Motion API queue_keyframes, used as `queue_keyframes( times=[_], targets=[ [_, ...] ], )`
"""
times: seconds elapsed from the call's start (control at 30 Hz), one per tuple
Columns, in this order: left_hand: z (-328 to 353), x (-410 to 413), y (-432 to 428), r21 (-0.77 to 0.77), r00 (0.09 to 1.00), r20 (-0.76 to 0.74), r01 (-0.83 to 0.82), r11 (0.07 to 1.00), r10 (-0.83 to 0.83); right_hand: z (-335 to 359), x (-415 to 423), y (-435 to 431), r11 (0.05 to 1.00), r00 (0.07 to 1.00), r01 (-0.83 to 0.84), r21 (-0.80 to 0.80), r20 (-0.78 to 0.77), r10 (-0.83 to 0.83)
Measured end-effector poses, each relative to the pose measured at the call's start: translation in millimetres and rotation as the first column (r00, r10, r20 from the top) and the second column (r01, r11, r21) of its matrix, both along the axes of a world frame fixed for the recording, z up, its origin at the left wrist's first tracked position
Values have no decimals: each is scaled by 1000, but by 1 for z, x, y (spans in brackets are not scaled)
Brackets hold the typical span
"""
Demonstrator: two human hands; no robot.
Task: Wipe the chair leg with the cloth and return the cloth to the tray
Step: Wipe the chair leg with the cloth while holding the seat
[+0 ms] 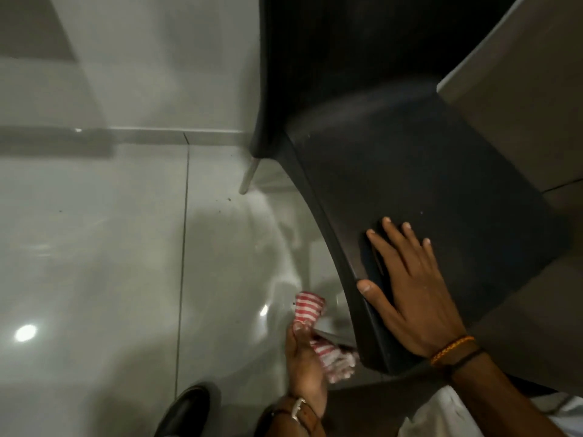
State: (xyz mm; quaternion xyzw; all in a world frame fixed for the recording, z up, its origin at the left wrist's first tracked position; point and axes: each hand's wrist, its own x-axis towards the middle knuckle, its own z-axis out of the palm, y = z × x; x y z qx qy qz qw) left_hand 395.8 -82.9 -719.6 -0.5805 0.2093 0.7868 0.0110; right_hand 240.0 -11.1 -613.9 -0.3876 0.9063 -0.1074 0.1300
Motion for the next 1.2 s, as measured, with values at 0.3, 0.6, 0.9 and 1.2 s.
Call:
queue_keyframes(
  times=[0.3, 0.6, 0.9, 1.2],
  targets=[
    [-15, -44, -187, -376, 982, -142, -169, 911, 123, -9, -68, -139, 1000, 999, -20, -23, 33, 21],
    [-9, -129, -275, -595, 994, -74, -106, 796, 77, -21, -87, -170, 998, 996, 68, -18, 55, -67],
    [-34, -195, -264, -631, 967, -254, -147, 762, -25, -18, -85, -171, 998, 995, 67, -7, 80, -66],
    [-127, -203, -295, -447, 983, -147, 37, 894, -114, -21, -85, -170, 997, 994, 66, -37, 92, -63]
  ],
)
